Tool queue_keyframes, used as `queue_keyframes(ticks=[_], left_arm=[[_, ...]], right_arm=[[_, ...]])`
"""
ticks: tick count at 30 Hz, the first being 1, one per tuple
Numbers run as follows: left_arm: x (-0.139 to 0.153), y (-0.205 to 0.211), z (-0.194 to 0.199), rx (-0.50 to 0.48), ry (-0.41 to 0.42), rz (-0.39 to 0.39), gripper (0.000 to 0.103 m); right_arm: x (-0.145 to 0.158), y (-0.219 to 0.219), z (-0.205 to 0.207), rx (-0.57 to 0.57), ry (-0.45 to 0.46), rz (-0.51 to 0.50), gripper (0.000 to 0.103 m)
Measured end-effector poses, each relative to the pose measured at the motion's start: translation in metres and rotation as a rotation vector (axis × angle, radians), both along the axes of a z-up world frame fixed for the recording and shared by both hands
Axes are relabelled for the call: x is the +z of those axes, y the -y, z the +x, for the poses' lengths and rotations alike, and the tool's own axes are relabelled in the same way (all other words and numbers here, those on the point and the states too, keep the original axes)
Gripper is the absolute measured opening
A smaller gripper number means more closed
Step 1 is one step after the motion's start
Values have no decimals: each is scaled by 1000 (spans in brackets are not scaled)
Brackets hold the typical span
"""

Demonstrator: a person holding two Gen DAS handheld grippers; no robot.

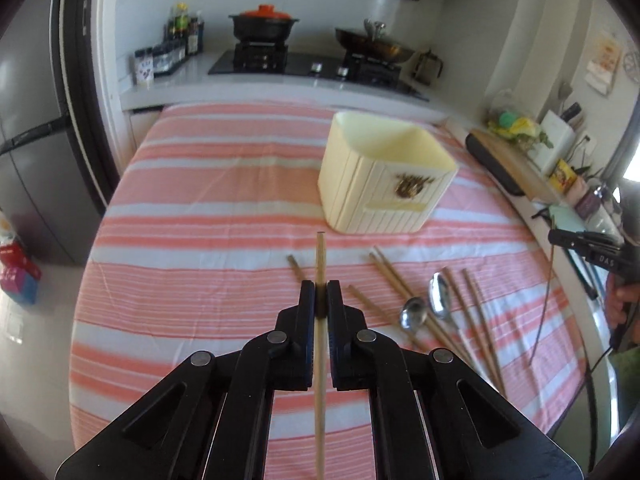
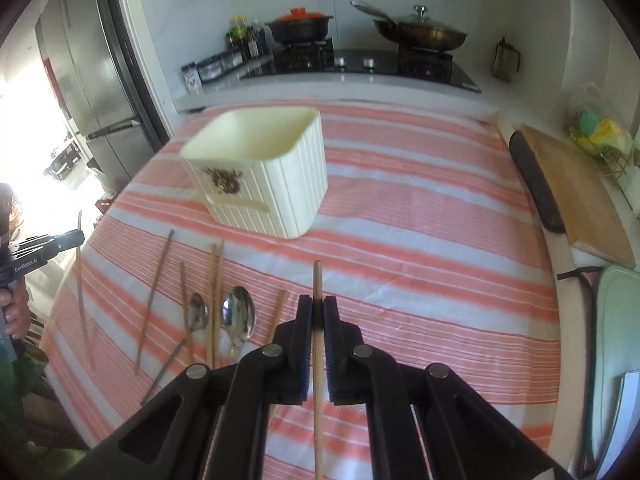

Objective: Organize utensils
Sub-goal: 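Close the left gripper on one chopstick while the right gripper grasps another, then drop the left chopstick into the cream box while the right gripper drops its chopstick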

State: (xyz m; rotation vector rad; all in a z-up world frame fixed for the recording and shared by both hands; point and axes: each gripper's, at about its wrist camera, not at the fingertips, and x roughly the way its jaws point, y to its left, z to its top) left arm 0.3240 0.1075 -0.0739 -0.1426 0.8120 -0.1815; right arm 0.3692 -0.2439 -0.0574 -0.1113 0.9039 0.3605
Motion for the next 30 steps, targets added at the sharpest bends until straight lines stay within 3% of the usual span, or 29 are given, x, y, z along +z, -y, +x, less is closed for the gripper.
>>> queue_keyframes(ticks=[8, 14, 25, 30], left_arm=[[53, 6, -25, -37, 126, -82, 4], [79, 8, -12, -36, 183, -105, 4], [159, 16, 67, 8, 322, -124, 4], [160, 24, 117, 40, 329, -111, 4]], right_arm=[[56, 9, -45, 5, 169, 82, 6], [83, -3, -47, 0, 288, 110, 6], [163, -49, 20, 8, 457, 175, 6], [167, -71, 66, 3, 499, 170, 6]])
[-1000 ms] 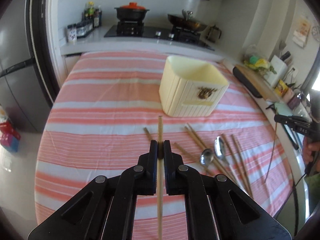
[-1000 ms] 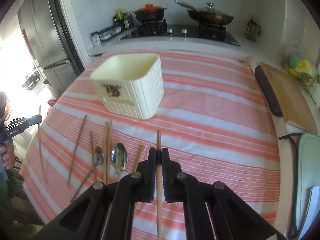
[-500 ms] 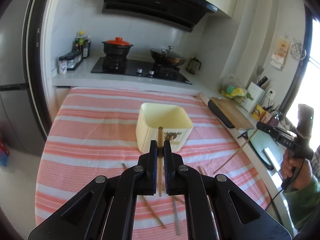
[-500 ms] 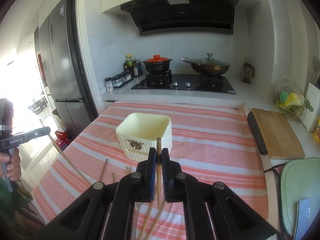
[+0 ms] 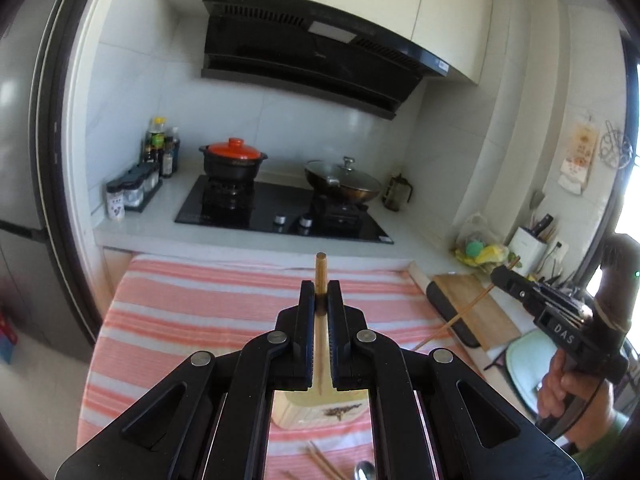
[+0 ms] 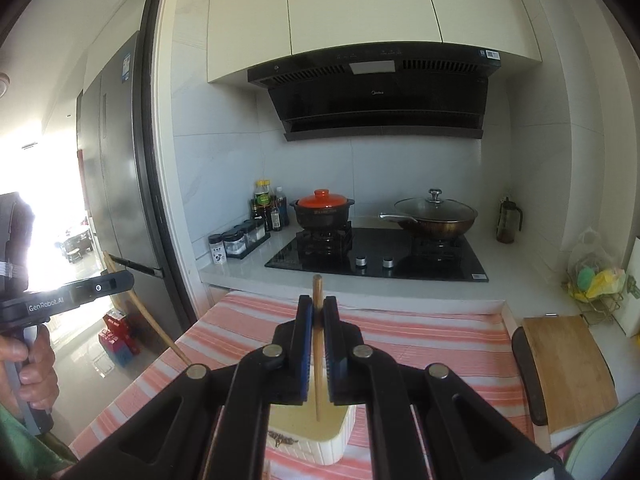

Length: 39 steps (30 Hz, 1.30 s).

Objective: Organize utensils
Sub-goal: 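Drop the left chopstick into the cream box while the right gripper drops its chopstick, then move both open grippers back over the remaining chopsticks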

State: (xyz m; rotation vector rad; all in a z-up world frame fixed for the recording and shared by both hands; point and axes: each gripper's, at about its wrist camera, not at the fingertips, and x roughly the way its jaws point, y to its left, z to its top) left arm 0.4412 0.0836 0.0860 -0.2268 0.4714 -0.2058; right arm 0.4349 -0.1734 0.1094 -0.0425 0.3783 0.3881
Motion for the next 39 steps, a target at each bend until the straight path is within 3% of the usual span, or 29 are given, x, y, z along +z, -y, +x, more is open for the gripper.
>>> queue_keyframes(ticks=[8, 14, 15, 16, 17, 18, 20, 22, 26, 27, 33, 39], left_arm=[[-71, 19, 70, -11, -187, 56, 4], [-113, 29, 102, -8, -307, 58, 6], [-116, 29, 104, 3, -323, 51, 10], [-116, 28, 105, 11, -337, 40, 31], [-113, 27, 102, 17, -335, 31, 53], [-108, 25, 95, 24, -308, 30, 58], [-95, 26, 77, 22, -252, 69, 65], [-85, 27, 50, 4, -206, 106, 71], [-78, 20, -28, -11, -103, 195, 98], [-81, 16, -51, -10, -79, 206, 100], [-136, -3, -159, 8, -86, 191, 101], [-202, 6, -213, 67, -164, 208, 101]], right_arm=[[-82, -22, 78, -5, -247, -44, 6], [-120, -33, 109, -16, -355, -62, 6], [-122, -34, 111, -28, -359, -66, 8], [-122, -35, 113, -46, -357, -76, 11], [-119, -34, 112, -59, -348, -76, 23], [-113, -32, 109, -69, -327, -61, 38], [-99, -24, 95, -83, -275, -26, 47], [-86, -16, 77, -84, -236, -17, 47], [-76, 8, 16, -92, -158, -37, 48], [-78, 15, -3, -98, -145, -53, 50], [-124, 52, -119, -156, -137, -141, 51], [-197, 71, -209, -233, -176, -165, 53]])
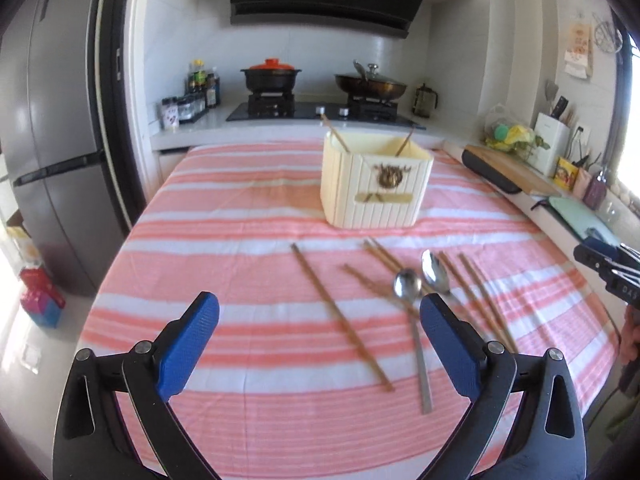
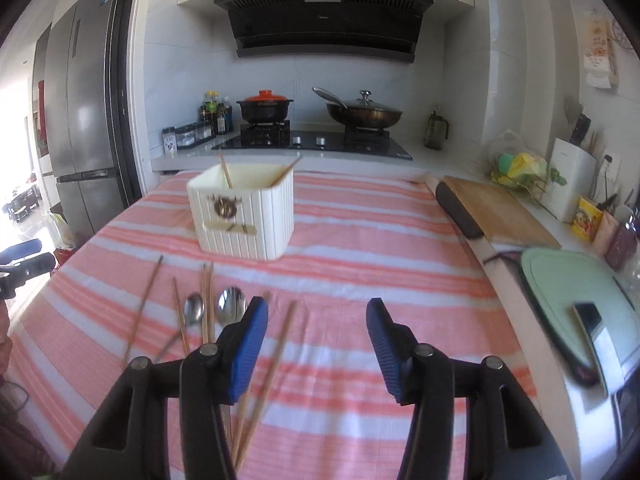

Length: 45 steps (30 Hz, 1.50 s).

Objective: Organize utensils
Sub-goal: 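Move both open grippers back over the remaining chopsticks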

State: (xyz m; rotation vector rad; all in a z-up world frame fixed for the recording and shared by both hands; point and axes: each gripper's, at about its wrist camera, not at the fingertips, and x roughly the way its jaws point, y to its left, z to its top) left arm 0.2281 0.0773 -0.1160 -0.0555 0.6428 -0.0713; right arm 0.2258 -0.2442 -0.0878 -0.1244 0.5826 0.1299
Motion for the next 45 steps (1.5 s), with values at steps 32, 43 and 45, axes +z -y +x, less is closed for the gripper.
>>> queue_keyframes(ticks=[32, 43, 45], left_arm=[[-110, -20, 40, 133, -309, 51, 103], [-110, -20, 40, 133, -308, 51, 103], [-110, -20, 40, 133, -308, 51, 103]], right_arm=[[-117, 65, 16, -228, -255, -11, 58], [-118, 67, 17, -239, -260, -1, 61], [-118, 67, 17, -239, -261, -1, 62]])
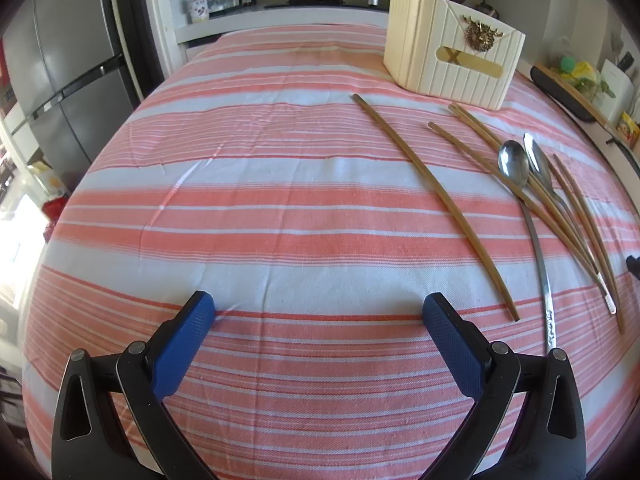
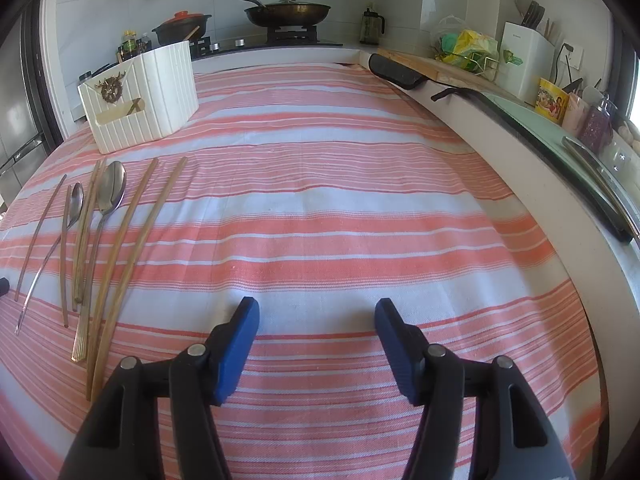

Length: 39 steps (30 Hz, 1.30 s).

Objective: Organize utensils
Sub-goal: 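Close the left gripper on a chopstick while the right gripper grasps another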

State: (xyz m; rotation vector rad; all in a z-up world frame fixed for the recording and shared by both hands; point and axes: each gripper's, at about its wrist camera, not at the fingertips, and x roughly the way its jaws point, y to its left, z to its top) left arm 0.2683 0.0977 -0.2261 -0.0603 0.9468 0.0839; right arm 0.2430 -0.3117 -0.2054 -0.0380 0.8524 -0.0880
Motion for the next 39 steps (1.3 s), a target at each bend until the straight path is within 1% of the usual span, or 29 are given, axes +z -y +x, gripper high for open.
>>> queue_keyframes(ticks=[28, 39], left_arm=[[0, -1, 0, -1, 3, -4, 103], [3, -5, -4, 12, 28, -45, 103]], right_arm=[[0, 0, 0, 0, 0, -1, 62], [0, 0, 0, -1, 0, -1, 62]])
